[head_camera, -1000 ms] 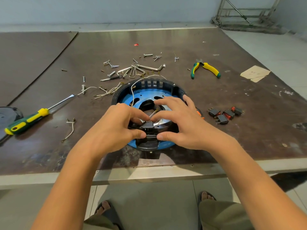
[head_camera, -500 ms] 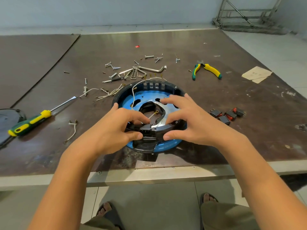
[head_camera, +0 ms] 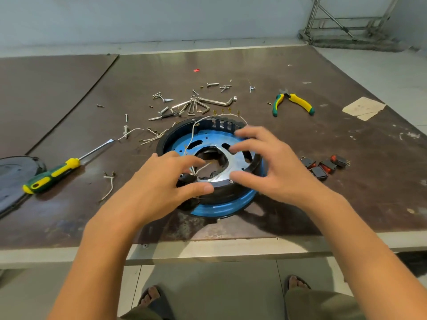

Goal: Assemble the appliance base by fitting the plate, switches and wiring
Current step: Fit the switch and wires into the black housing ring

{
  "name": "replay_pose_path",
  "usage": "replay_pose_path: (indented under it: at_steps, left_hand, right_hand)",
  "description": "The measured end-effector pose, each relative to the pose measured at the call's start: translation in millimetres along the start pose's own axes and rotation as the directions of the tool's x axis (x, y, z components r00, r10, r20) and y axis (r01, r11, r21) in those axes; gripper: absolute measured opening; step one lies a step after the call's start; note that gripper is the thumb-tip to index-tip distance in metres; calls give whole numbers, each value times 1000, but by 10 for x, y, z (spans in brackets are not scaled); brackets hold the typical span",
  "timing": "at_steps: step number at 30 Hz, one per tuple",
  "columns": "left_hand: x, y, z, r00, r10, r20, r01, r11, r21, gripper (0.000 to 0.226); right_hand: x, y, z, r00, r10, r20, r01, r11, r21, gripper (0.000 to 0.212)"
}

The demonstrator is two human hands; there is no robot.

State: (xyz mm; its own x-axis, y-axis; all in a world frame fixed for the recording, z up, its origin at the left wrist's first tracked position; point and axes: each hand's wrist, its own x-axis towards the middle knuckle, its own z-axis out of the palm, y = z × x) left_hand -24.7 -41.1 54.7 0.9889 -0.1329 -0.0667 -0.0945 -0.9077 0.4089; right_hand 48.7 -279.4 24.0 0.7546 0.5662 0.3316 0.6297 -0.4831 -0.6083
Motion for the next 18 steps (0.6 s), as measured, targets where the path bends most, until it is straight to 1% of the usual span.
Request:
replay_pose_path:
  at_steps: [1,2,3,5,6,7,8,10,11,13,14,16,18]
  left_hand:
    - [-1,-9,20,1000,7,17,-7,1000,10,77]
    - [0,-19,40,999,13,29,-13,1000,9,73]
    - [4,-26,55,999,18,30,-17,1000,-10,70]
    - [20,-39,75,1000,21,14,-20,998,-54,67]
    - [32,-47,83,1000,14,9,-14,998,-54,66]
    - [45,-59,93,1000,-2,1,2,999,-37,61]
    - [58,-78,105,999,-30,-16,30,1000,-9,52]
    - [81,-121,130,992,-103,-79,104,994,15,34]
    - [85,-140,140,985,-135,-110,136,991,6,31]
    - [87,-160,166,972,-168,-166,170,985,-3,36]
    - [94,-160,179,965,-164,-204,172,985,23,40]
    - [121,-145,194,955,-144,-260,173,980,93,46]
    - [143,-122,206,957,-155,-243,186,976,110,45]
  right_hand:
    - [8,59,-46,999,44,-11,-45,998,-43,50]
    - [14,108,-74,994,112,8,-111,991,-74,53]
    - [17,141,-82,981,188,45,-184,980,-73,50]
    - [17,163,-44,953,277,119,-280,960,4,31]
    - [16,168,-18,950,284,129,-290,957,29,23]
    - [13,170,7,953,280,120,-285,958,27,21]
    - [9,164,23,957,270,105,-273,962,11,22]
    - [6,117,35,960,261,103,-261,965,-10,32]
    - [6,88,32,958,264,116,-264,964,-9,38]
    - [4,53,14,956,259,136,-261,965,-5,47]
    - [6,57,4,963,241,123,-242,970,-5,46]
    - [18,106,-3,978,204,42,-205,979,3,42]
    - [32,214,27,970,234,-61,-231,971,53,45]
